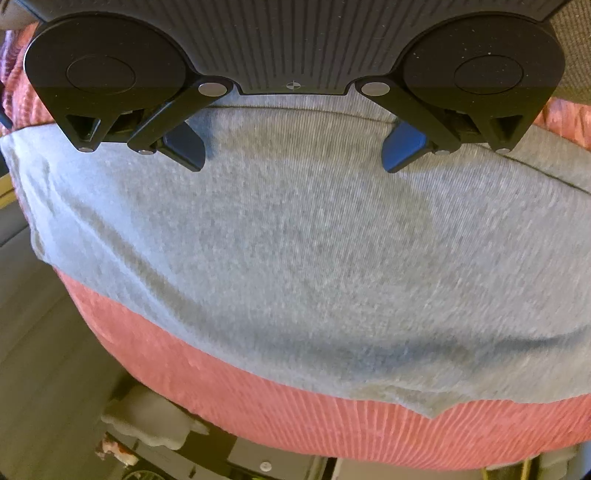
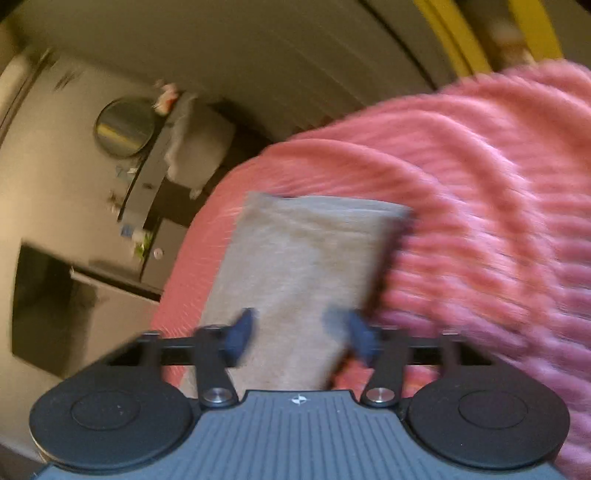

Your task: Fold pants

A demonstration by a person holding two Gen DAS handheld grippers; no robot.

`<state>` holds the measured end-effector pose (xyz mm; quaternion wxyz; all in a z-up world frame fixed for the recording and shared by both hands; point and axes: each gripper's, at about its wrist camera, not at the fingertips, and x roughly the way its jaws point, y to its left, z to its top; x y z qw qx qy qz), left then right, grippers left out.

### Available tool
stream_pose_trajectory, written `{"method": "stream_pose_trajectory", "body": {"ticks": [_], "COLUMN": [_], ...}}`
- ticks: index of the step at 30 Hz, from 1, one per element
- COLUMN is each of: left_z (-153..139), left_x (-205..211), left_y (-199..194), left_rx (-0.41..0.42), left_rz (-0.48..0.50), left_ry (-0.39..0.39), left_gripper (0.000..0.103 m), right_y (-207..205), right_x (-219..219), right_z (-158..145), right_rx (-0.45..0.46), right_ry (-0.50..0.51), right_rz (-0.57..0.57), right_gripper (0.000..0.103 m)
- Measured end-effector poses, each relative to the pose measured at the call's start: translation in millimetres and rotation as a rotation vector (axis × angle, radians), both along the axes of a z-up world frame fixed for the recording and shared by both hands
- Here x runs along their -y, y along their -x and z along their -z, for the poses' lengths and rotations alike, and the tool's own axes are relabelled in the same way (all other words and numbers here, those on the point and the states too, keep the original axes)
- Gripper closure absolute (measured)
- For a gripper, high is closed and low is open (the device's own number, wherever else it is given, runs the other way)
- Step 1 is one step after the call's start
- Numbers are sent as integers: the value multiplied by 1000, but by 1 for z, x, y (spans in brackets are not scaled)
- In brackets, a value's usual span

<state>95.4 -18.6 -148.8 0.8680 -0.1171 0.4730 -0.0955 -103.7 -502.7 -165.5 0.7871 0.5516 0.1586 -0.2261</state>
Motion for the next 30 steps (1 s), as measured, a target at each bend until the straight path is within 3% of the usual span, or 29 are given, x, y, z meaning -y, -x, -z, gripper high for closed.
{"method": "stream_pose_trajectory", "body": {"ticks": [3,5,15,17,21,30], "left_z": [0,0,1,1,1,3], "left_x": [6,10,11,13,16,18], "left_y": [0,0,-1,-2,-5,-8], "left_rx": [8,12,23,43,49,56], "left_rz": [10,22,16,24,27,32], "left_ry": [-37,-62,-68,-86,-102,-117], "left_gripper": [0,0,0,0,0,0], "right_y": [17,13,-19,-25,-28,-31], "right_x": [8,12,31,33,34,39], "right_z": [5,13,18,21,26,40], "right_rx": [-17,-30,-3,-8,-4,52], "right_ry": [18,-25,0,4,18,-7], "right_rz": [30,7,33,31,28,21], "right_gripper": [58,58,62,65,88,88]}}
